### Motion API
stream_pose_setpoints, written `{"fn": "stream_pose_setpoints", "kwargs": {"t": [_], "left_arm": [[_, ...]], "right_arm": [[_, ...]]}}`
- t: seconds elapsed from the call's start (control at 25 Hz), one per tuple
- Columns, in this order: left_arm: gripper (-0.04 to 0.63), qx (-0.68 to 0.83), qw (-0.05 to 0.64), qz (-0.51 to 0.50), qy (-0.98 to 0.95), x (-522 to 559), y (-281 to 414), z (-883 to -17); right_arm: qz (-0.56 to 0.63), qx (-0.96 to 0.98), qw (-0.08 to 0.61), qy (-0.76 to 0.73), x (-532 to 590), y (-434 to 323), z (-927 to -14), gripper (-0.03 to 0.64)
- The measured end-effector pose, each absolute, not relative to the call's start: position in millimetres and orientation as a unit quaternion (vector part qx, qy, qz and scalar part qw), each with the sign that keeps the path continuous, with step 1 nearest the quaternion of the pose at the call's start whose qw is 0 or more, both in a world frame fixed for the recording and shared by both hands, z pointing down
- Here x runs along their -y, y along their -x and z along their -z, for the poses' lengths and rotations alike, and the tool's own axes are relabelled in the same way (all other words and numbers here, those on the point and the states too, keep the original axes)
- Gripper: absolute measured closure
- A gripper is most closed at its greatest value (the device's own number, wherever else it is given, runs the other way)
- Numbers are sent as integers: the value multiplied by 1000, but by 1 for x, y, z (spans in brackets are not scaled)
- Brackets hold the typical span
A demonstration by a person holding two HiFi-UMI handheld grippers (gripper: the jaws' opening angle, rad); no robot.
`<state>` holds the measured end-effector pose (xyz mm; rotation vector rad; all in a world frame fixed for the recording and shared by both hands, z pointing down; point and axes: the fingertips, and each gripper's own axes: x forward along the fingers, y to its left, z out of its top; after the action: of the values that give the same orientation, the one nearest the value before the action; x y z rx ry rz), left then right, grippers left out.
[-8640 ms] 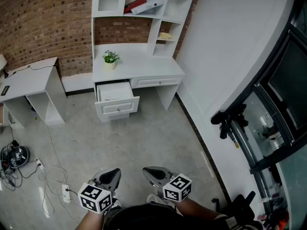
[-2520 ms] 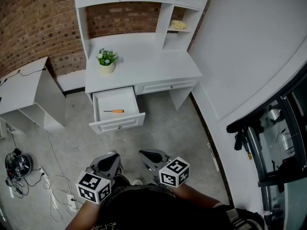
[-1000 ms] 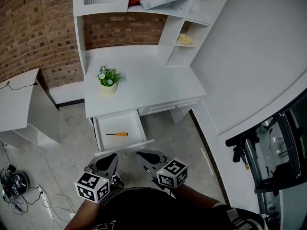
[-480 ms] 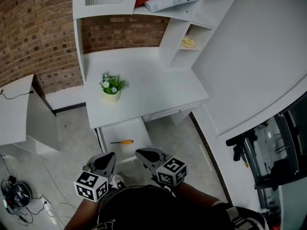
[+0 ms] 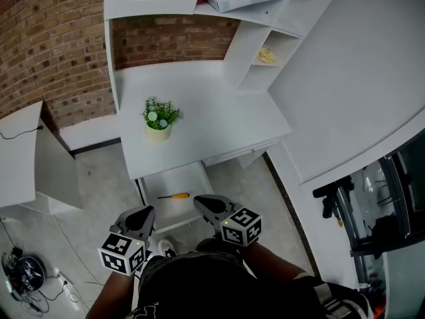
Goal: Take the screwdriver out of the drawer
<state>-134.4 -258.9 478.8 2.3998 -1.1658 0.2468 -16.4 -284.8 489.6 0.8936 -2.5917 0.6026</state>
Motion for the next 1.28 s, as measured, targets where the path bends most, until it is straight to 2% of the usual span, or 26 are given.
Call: {"fn": "stream_pose_setpoints", "kwargs": {"t": [0.84,1.28], "left_arm": [[577,478,280,-96,-827,278,164,-533],[577,496,299,-124,-806,281,164,-563]], "right_arm": [[-179,910,256,-271,338,34,-543,611],[-182,890,366,-202,363,39,-645,611]]}}
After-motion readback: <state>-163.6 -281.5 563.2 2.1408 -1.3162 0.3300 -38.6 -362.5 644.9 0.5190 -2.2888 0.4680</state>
